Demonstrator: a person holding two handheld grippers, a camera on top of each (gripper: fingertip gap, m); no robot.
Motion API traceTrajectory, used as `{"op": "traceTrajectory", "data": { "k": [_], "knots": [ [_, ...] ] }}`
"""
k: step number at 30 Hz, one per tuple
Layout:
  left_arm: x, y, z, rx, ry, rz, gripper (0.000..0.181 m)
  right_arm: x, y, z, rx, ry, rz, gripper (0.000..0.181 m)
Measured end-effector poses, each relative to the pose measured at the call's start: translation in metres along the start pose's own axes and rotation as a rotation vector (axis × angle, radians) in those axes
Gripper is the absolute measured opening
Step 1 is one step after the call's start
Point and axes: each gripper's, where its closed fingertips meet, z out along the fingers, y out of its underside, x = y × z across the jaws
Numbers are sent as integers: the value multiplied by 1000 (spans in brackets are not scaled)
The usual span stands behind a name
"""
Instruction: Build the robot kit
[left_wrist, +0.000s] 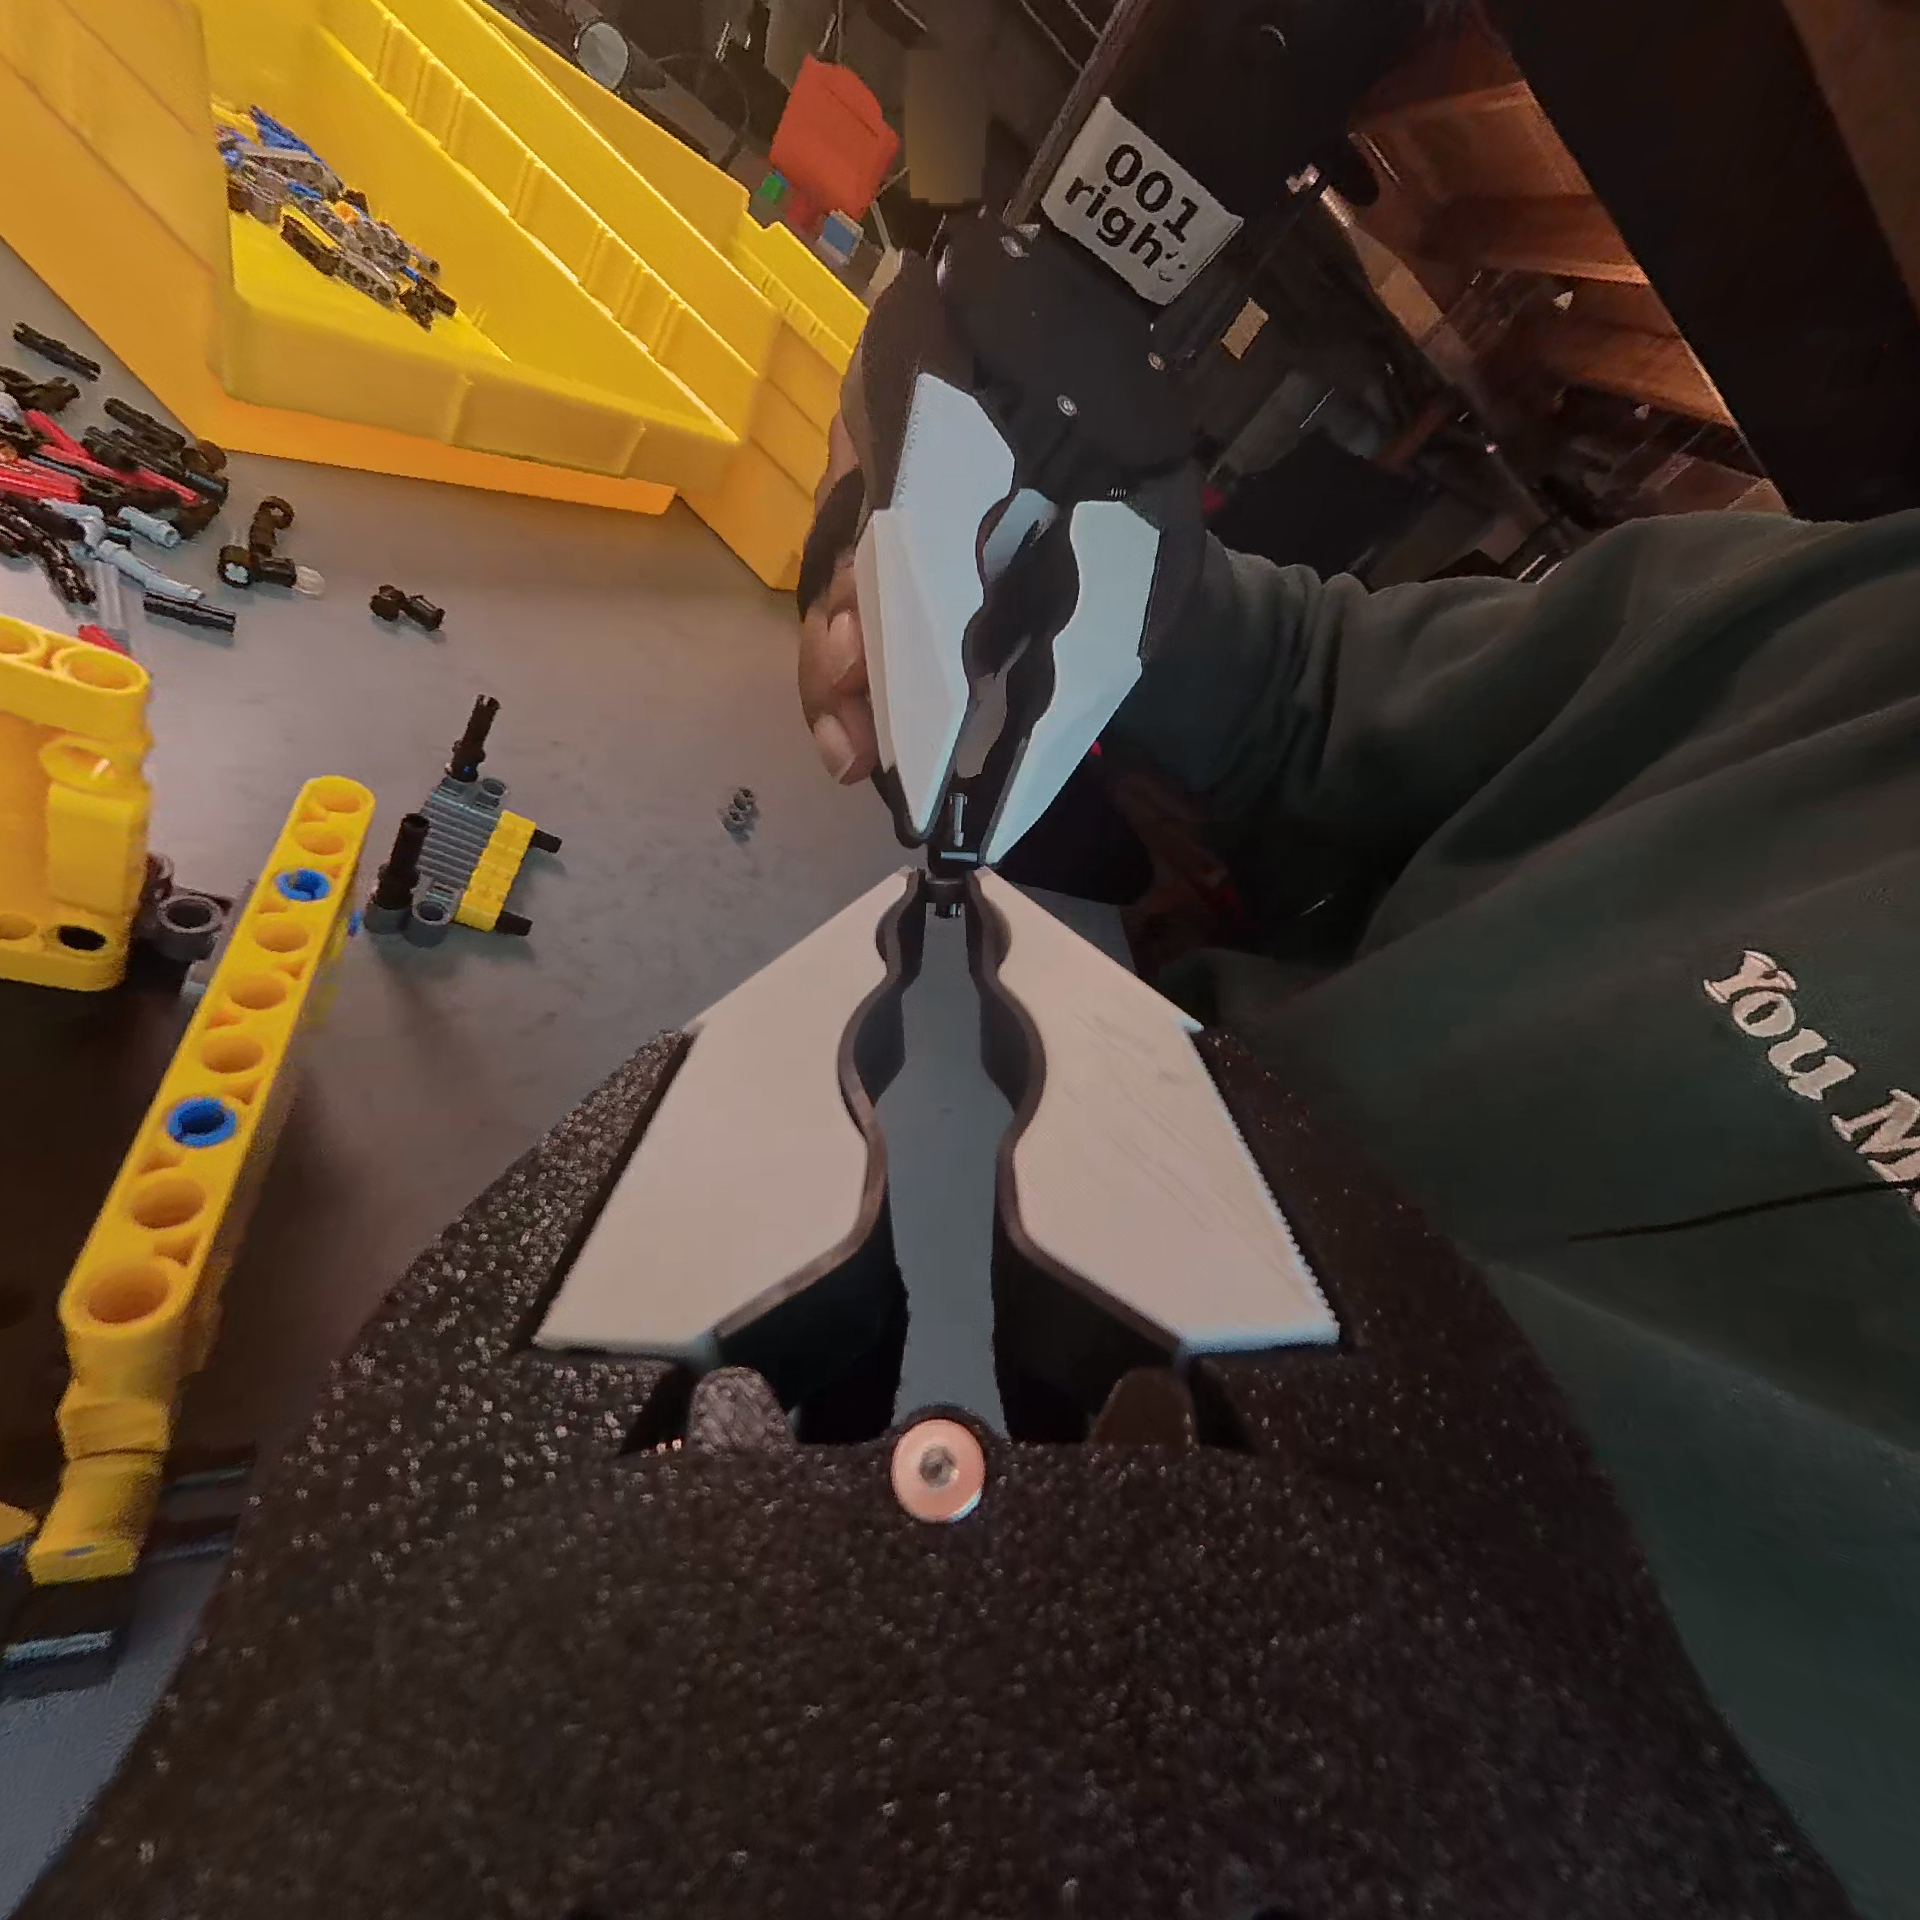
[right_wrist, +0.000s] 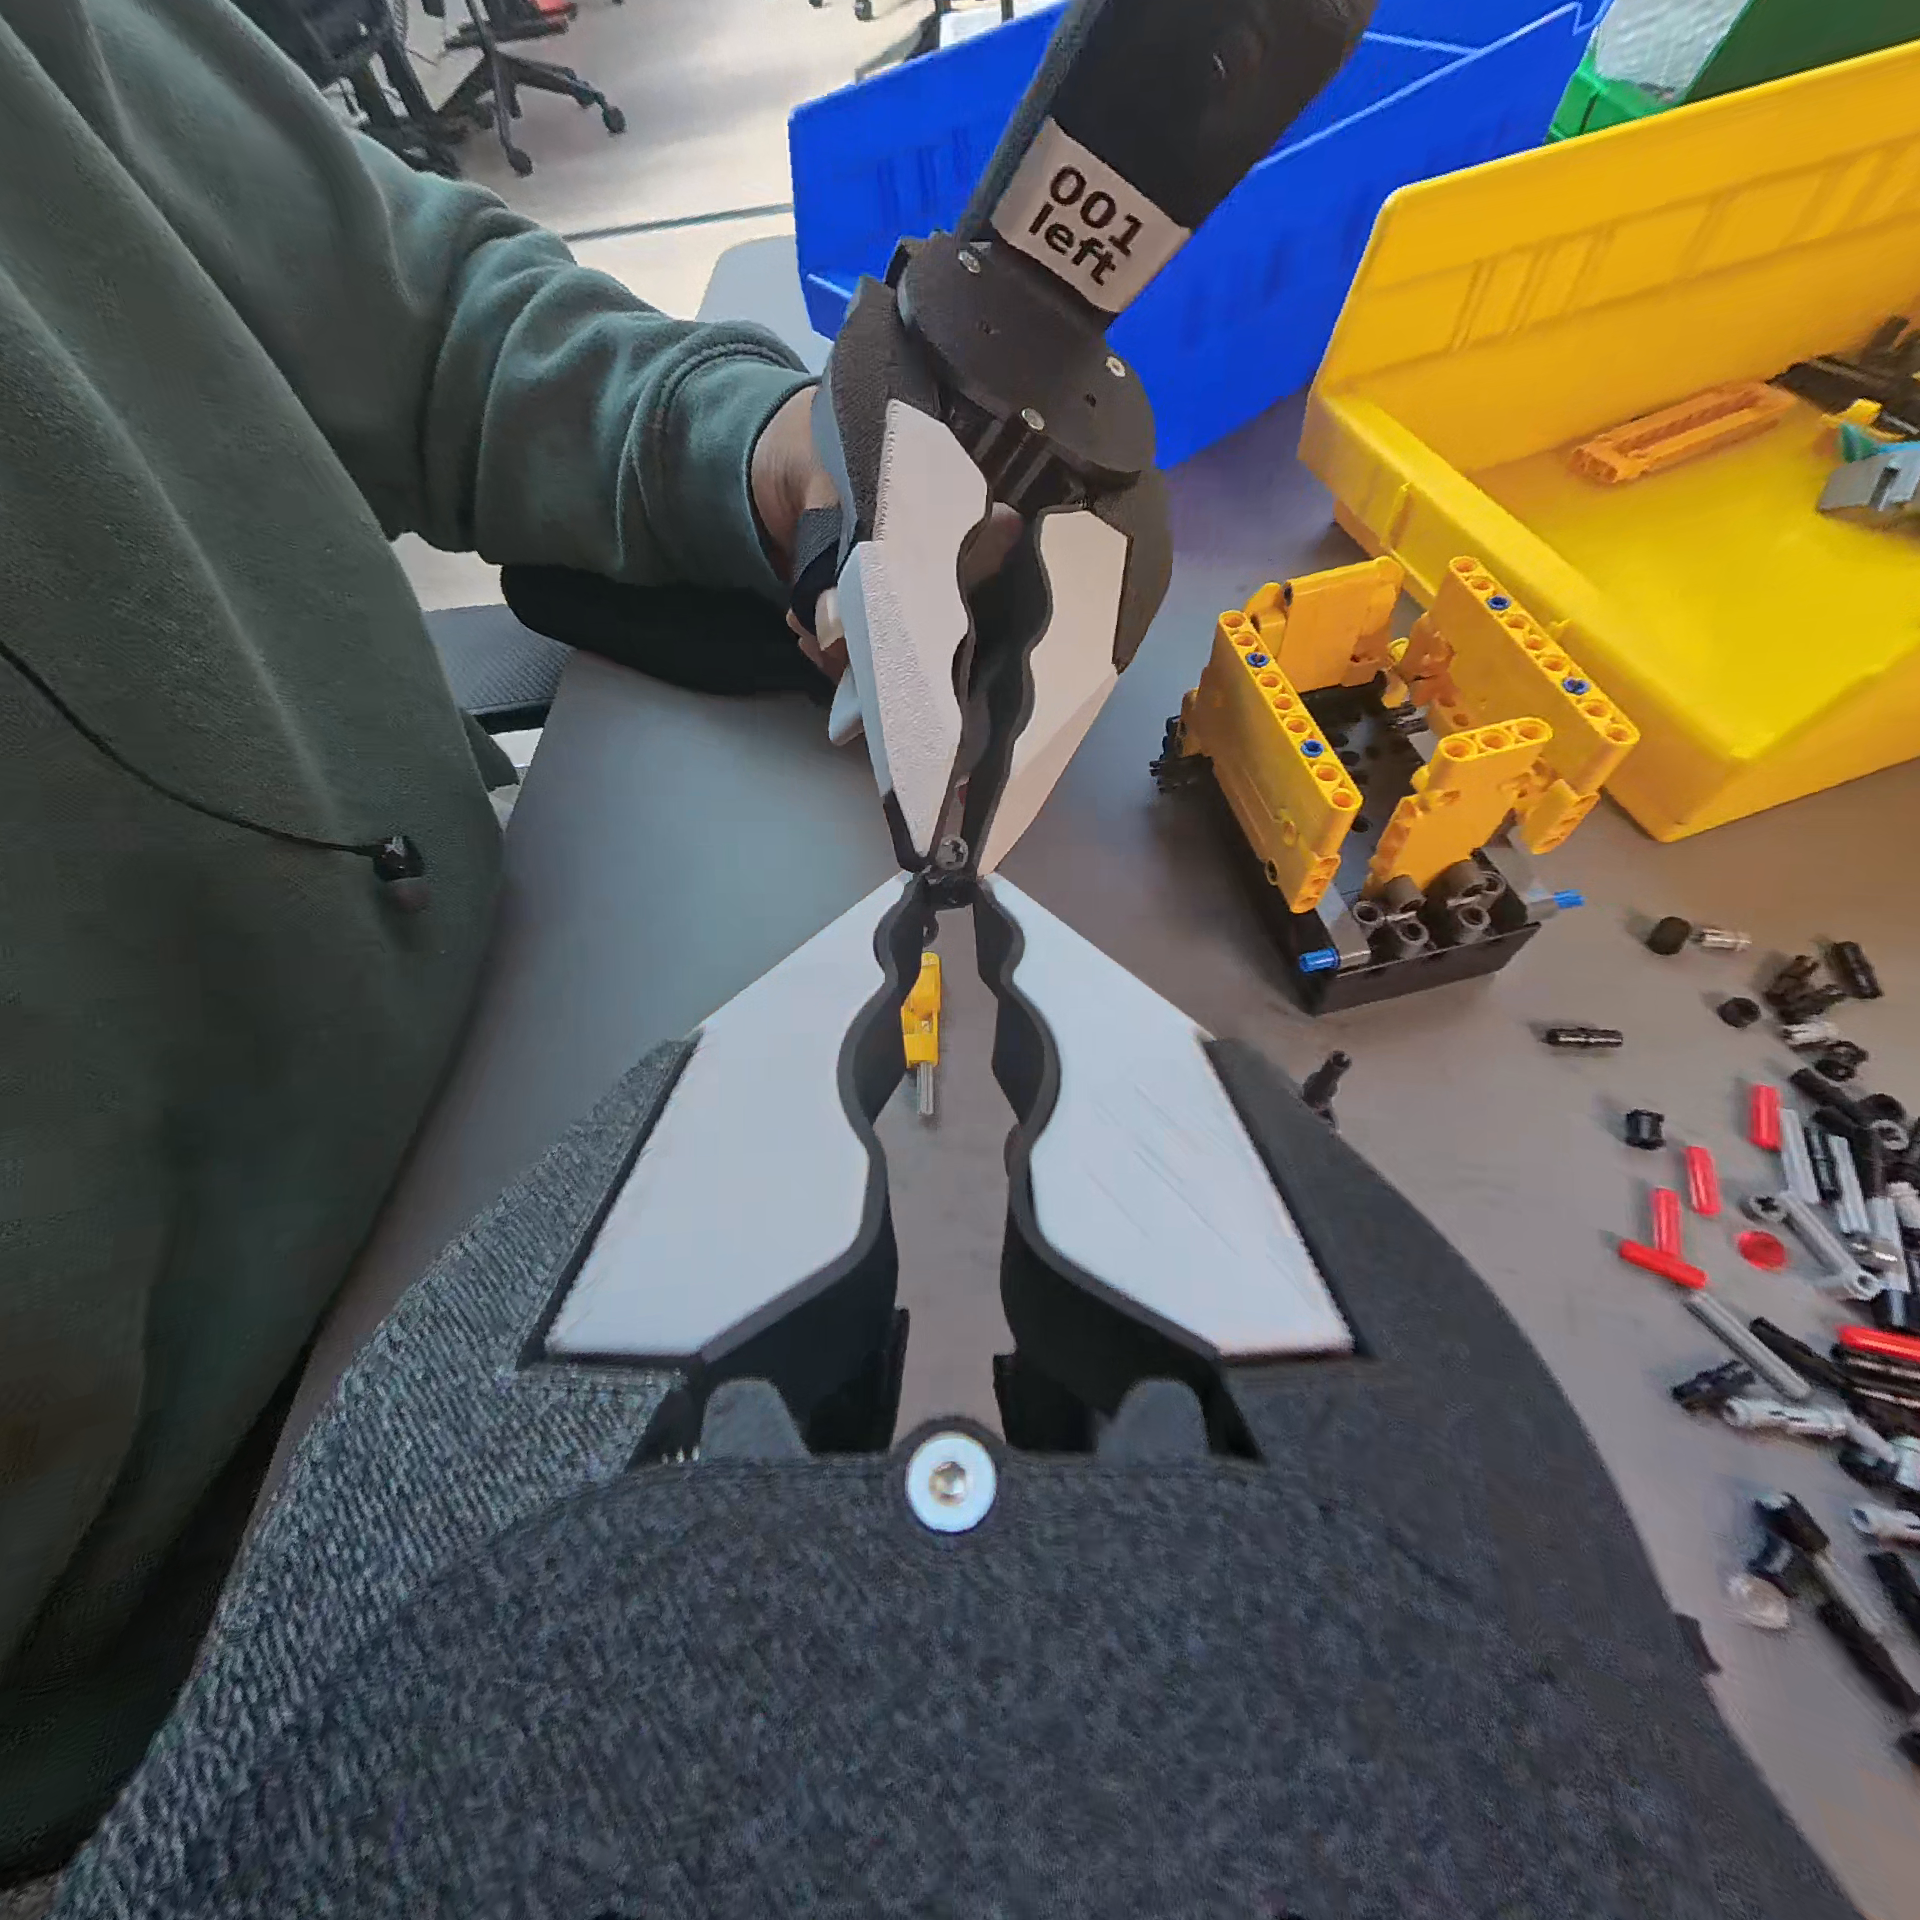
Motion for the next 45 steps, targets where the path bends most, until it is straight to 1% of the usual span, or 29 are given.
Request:
{"op": "traceTrajectory", "data": {
  "k": [4,7,10,15,18,21,23,28,34,38,40,42,44,45],
  "knots": [
    [-6,2,0,-31,-89,118,6,4,5,2,23,29,121,7],
    [-8,5,1,-55,-120,173,6,4,8,3,43,41,160,7],
    [-8,6,2,-55,-118,185,6,3,9,3,64,48,166,7],
    [-4,-1,-1,-4,-91,177,7,5,3,0,150,51,169,7],
    [-3,-5,-2,24,-72,168,14,7,-4,-3,244,50,173,7],
    [-3,-5,-1,34,-64,166,15,7,-13,-8,328,31,181,7],
    [-2,-7,0,48,-51,162,15,7,-15,-9,347,32,171,7],
    [4,-10,1,65,-25,172,6,5,-17,-9,379,16,169,7],
    [1,-6,3,34,-21,160,6,5,-11,-7,345,33,126,8],
    [-8,3,4,-34,-65,155,6,12,-4,-13,278,93,70,20],
    [-17,11,3,-93,-109,153,6,25,-3,-30,249,171,30,20],
    [-22,19,4,-141,-137,148,6,41,5,-51,192,262,15,20],
    [-25,22,6,-165,-154,141,6,52,23,-69,94,324,4,18],
    [-26,24,6,-174,-157,143,6,54,39,-76,3,341,0,18]
  ]
}}
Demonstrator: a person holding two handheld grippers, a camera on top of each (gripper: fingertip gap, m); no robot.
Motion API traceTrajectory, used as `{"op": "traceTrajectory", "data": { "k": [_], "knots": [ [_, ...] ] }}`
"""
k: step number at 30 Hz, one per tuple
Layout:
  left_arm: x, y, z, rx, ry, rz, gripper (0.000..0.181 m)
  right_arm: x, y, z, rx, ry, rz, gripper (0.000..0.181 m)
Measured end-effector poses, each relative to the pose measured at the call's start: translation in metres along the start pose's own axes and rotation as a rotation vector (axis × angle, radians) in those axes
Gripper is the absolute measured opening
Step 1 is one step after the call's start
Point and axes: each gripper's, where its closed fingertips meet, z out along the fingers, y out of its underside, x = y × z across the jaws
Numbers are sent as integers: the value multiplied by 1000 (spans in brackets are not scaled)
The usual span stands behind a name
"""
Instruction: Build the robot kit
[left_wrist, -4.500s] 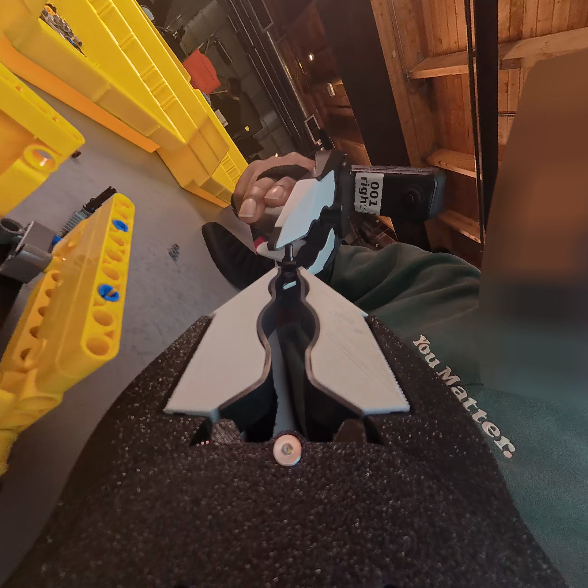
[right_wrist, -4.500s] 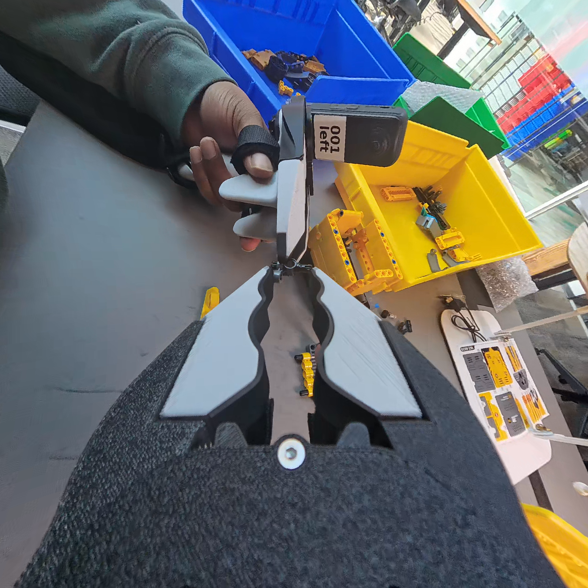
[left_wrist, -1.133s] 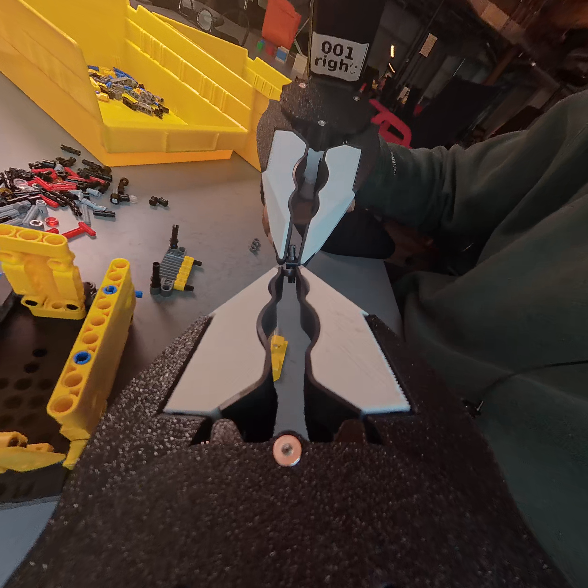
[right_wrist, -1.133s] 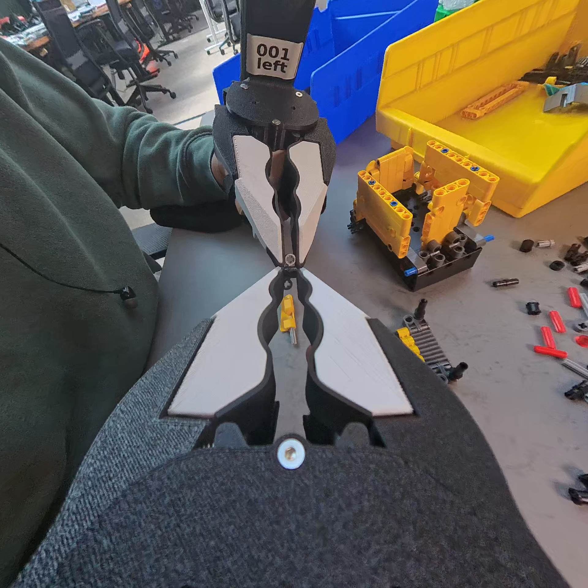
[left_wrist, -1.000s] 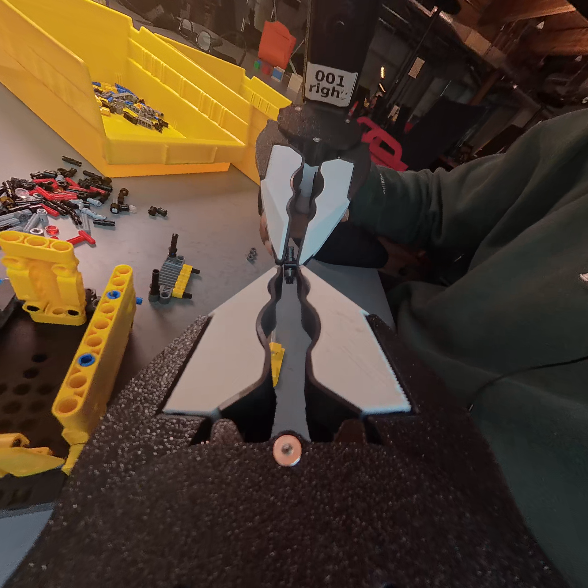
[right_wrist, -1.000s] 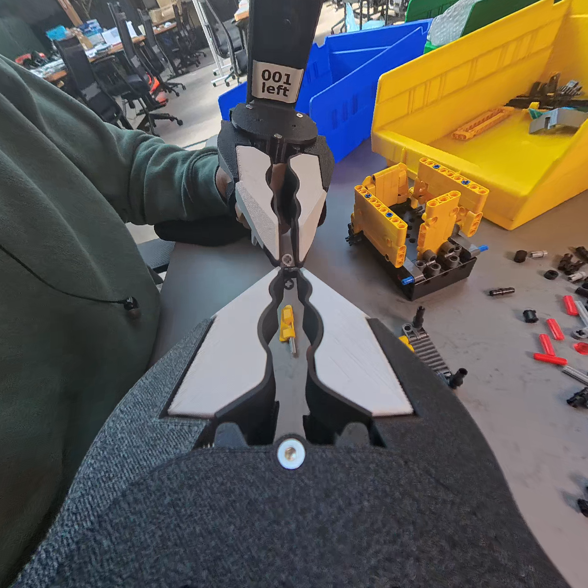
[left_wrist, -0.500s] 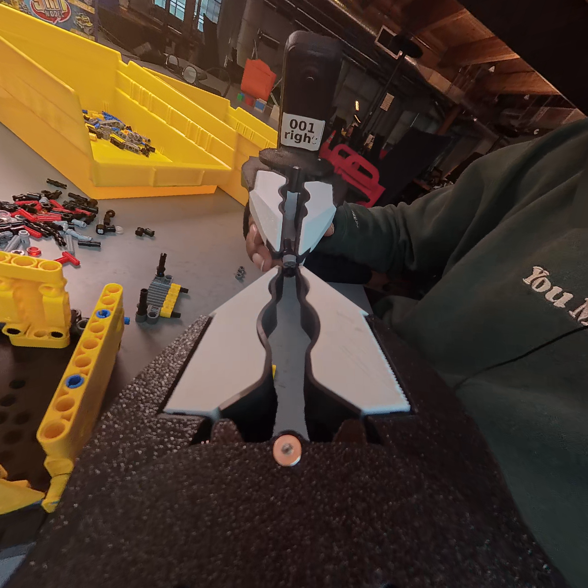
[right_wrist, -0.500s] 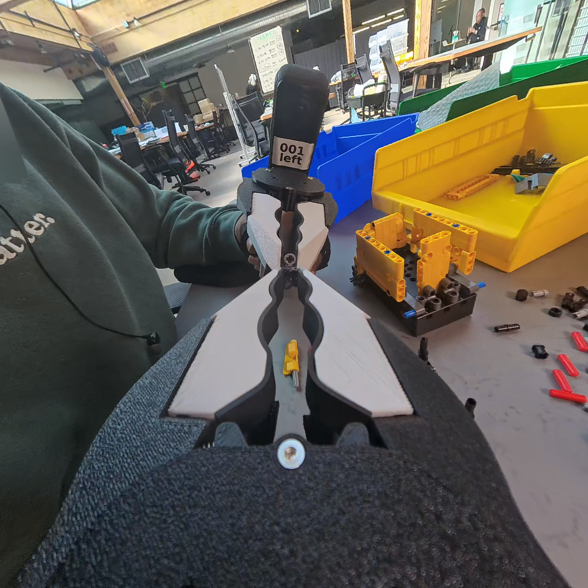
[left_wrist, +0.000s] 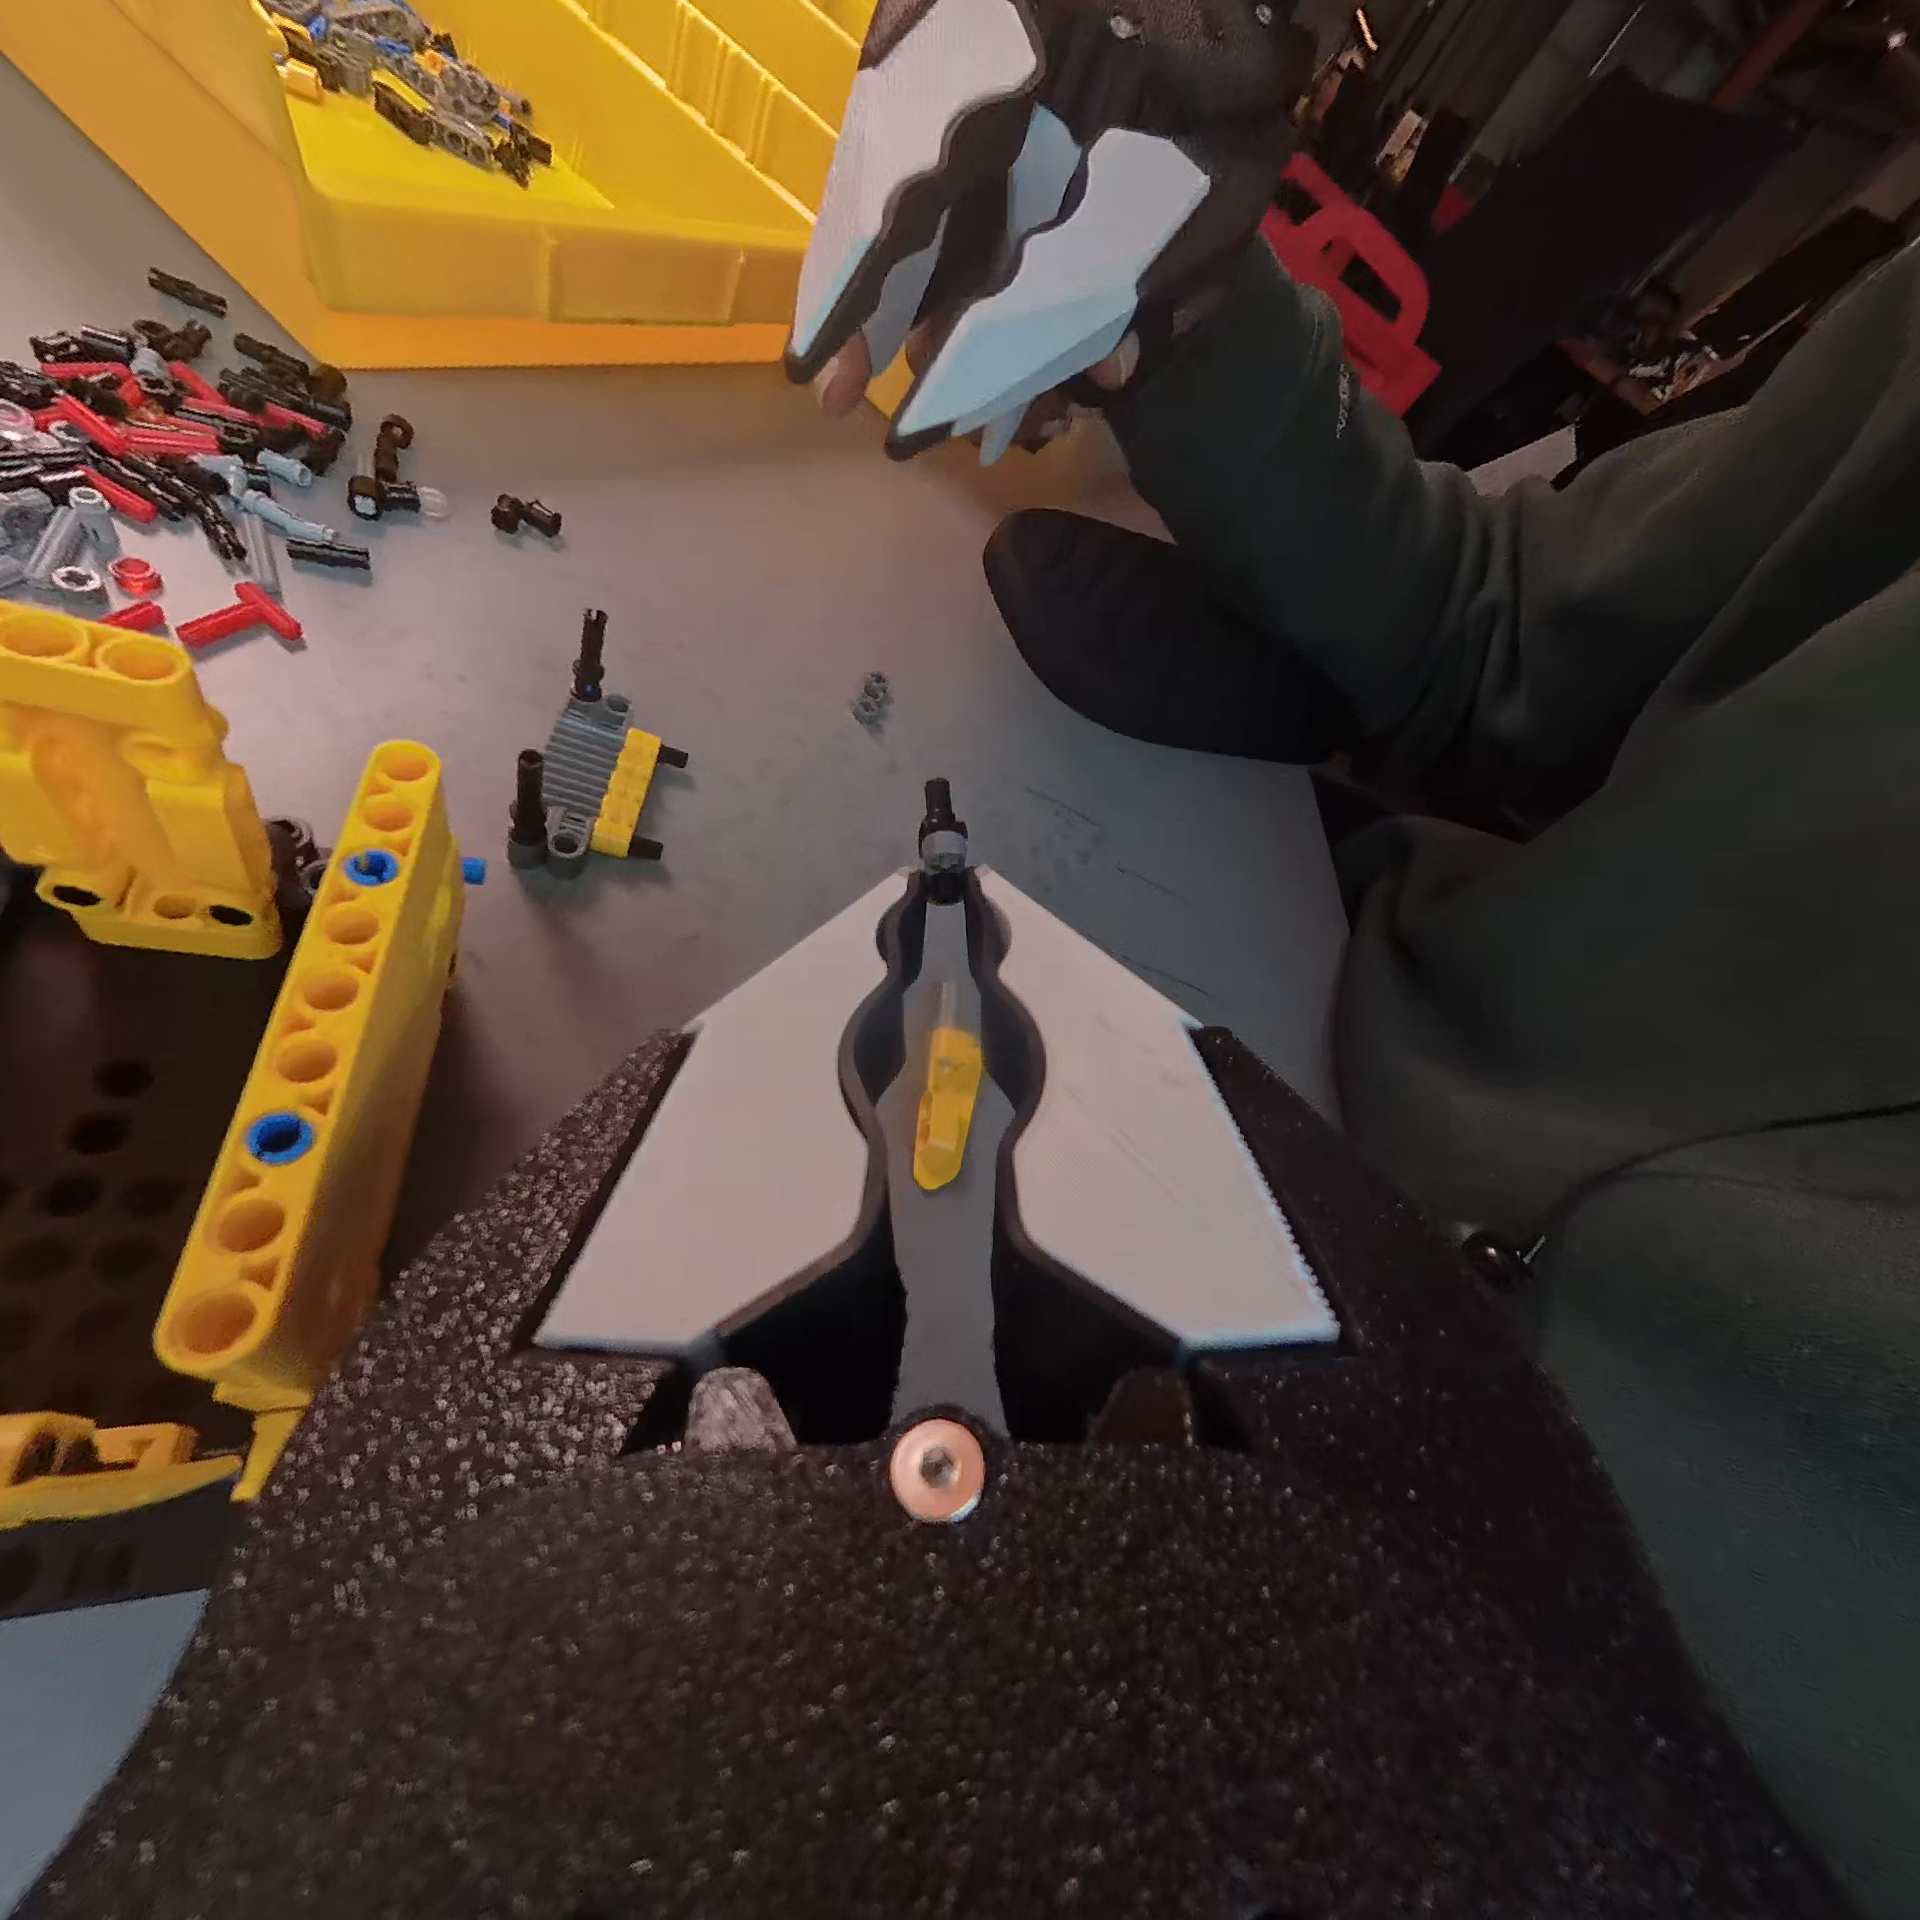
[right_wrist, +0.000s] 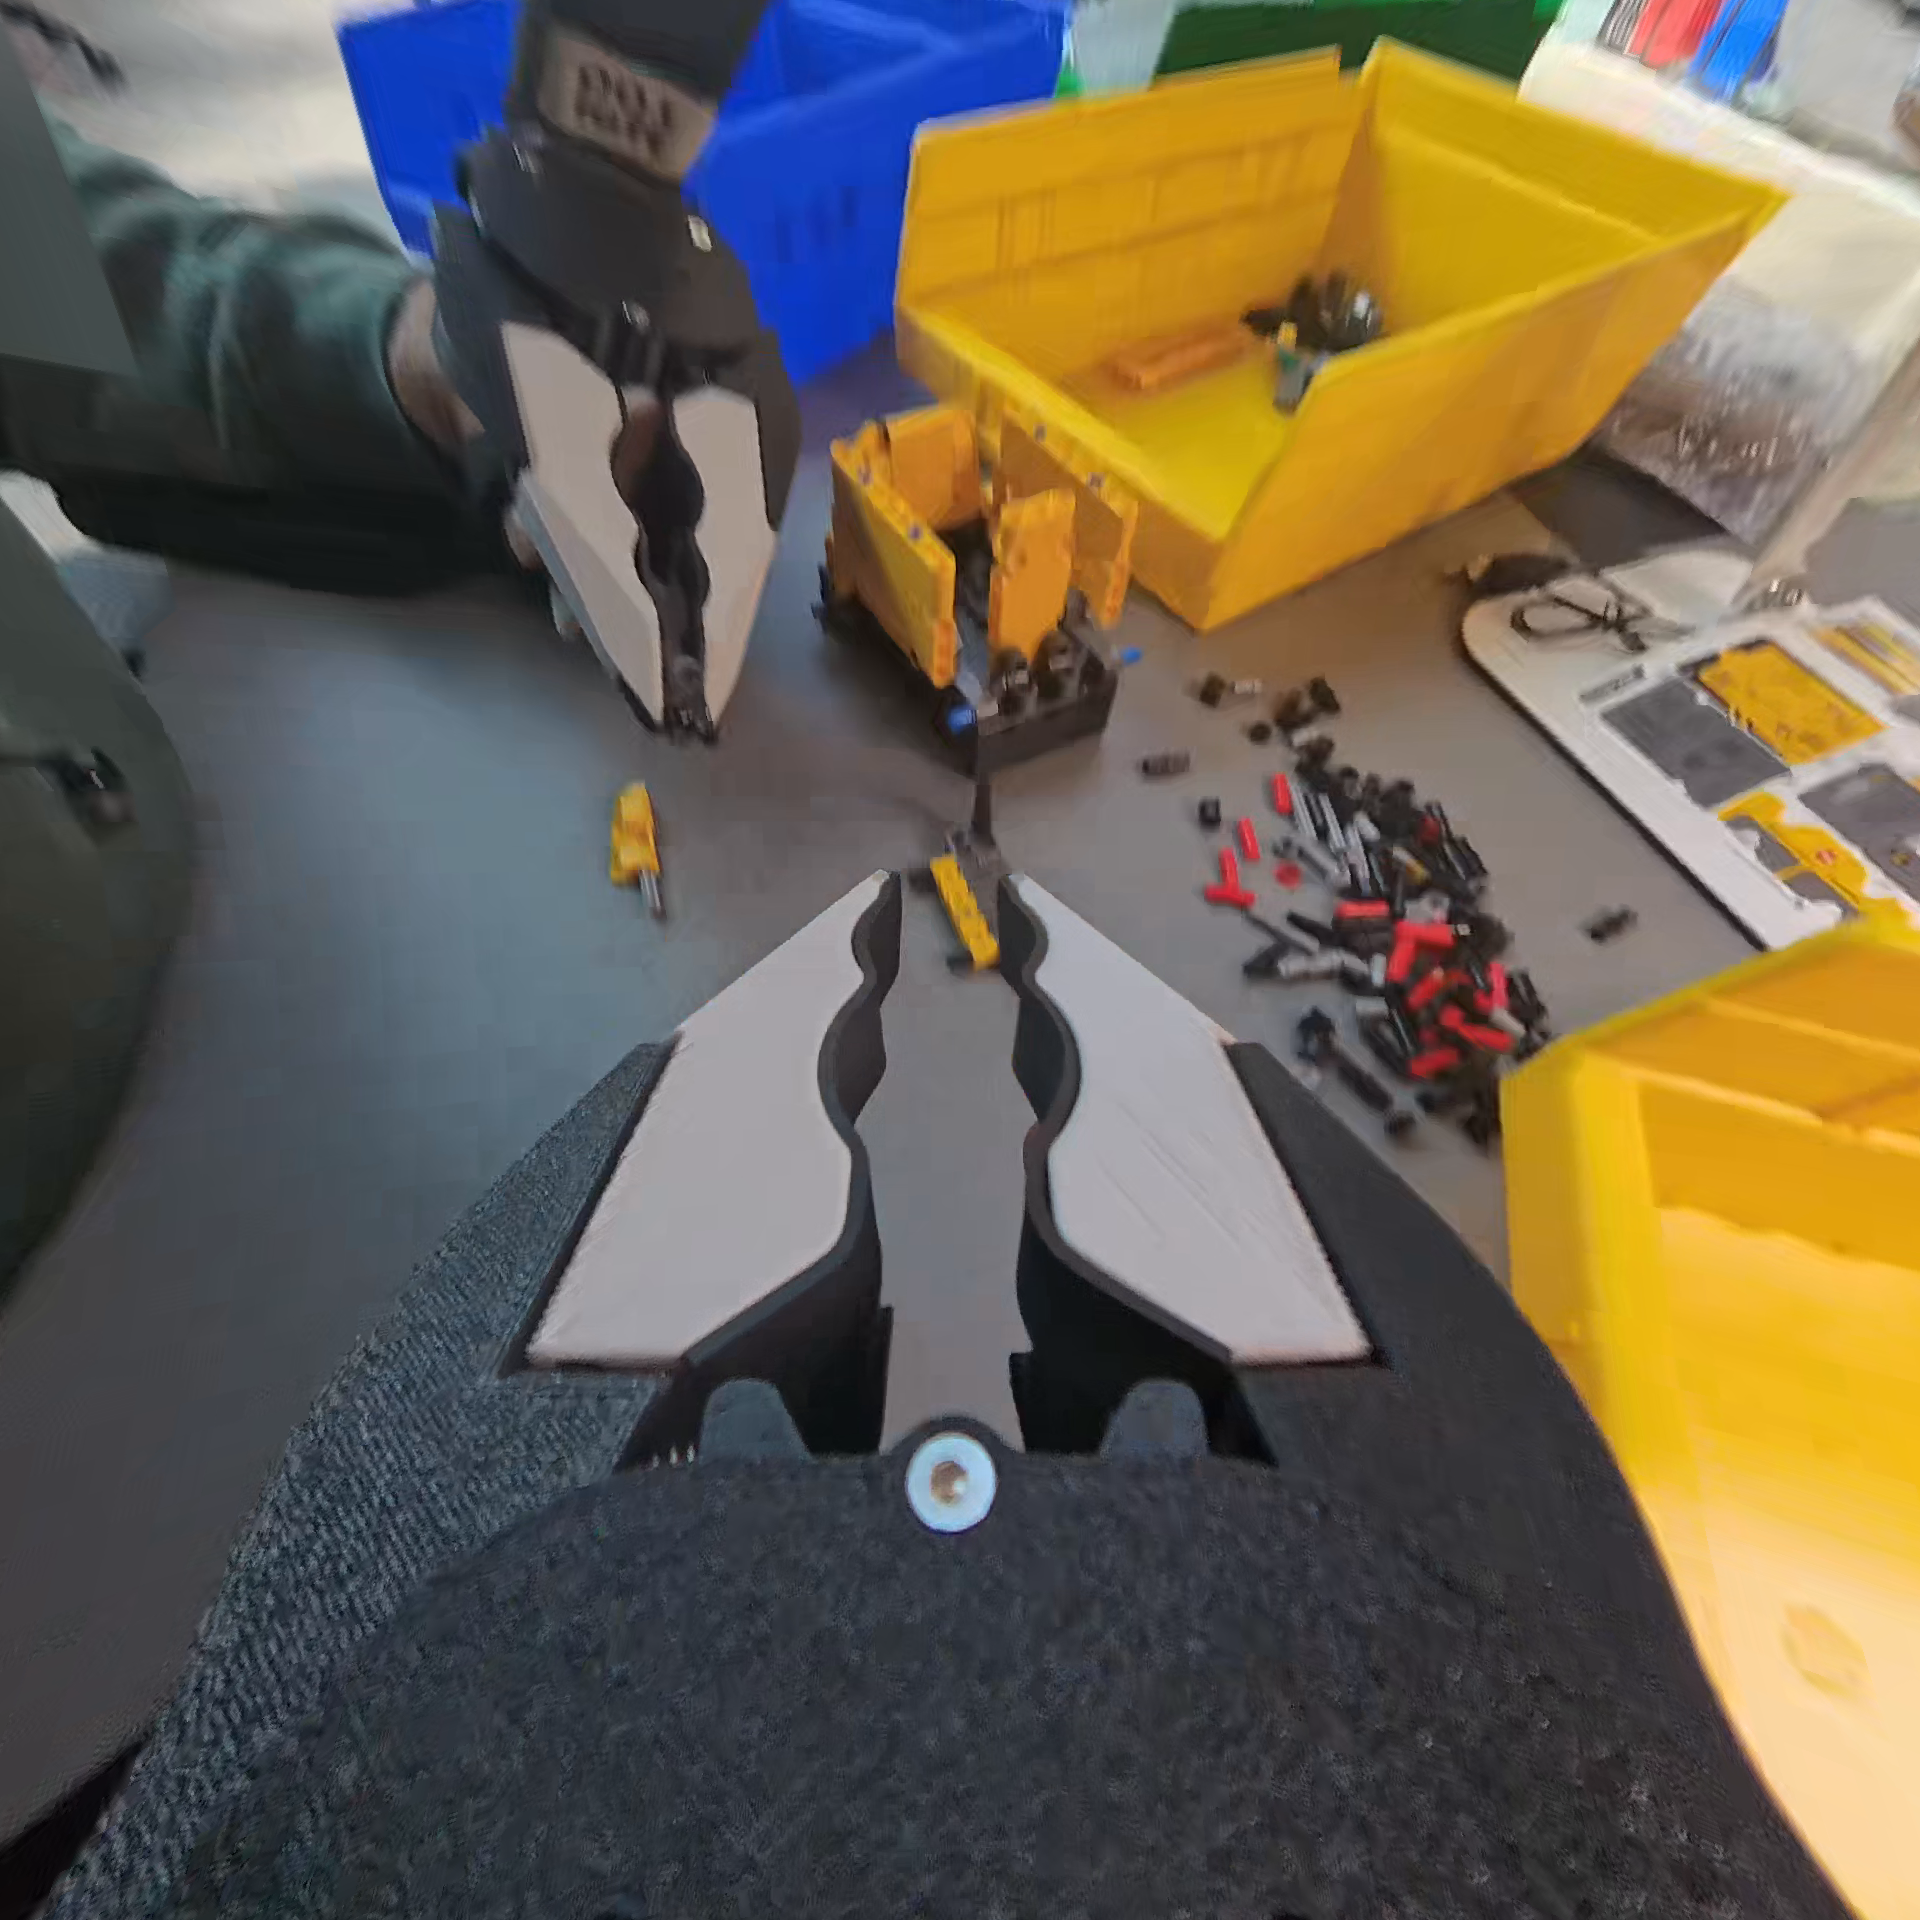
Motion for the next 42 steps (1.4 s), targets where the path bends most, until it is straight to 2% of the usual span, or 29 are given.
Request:
{"op": "traceTrajectory", "data": {
  "k": [3,5,11,17,22,28,31,33,37,42],
  "knots": [
    [-2,3,3,-22,-11,-3,6,-13,53,-11,-259,-74,-9,17],
    [-2,6,5,-44,-10,-15,6,-19,74,-11,-358,-97,-12,17],
    [0,17,17,-123,-9,-26,6,-25,95,1,-479,-122,-22,12],
    [5,11,23,-101,18,-29,6,-33,88,10,-431,-149,-37,6],
    [3,6,21,-67,22,-52,6,-55,57,28,-281,-229,-65,6],
    [1,8,24,-87,-5,-42,6,-75,57,57,-315,-225,-165,7],
    [1,6,23,-75,-8,-39,6,-75,56,65,-310,-202,-190,18],
    [1,4,22,-60,-4,-34,6,-69,49,63,-267,-187,-169,24],
    [10,-5,20,-10,28,31,6,-66,10,50,-57,-210,-65,24],
    [19,-19,17,76,43,117,6,-74,-12,40,80,-290,12,11]
  ]
}}
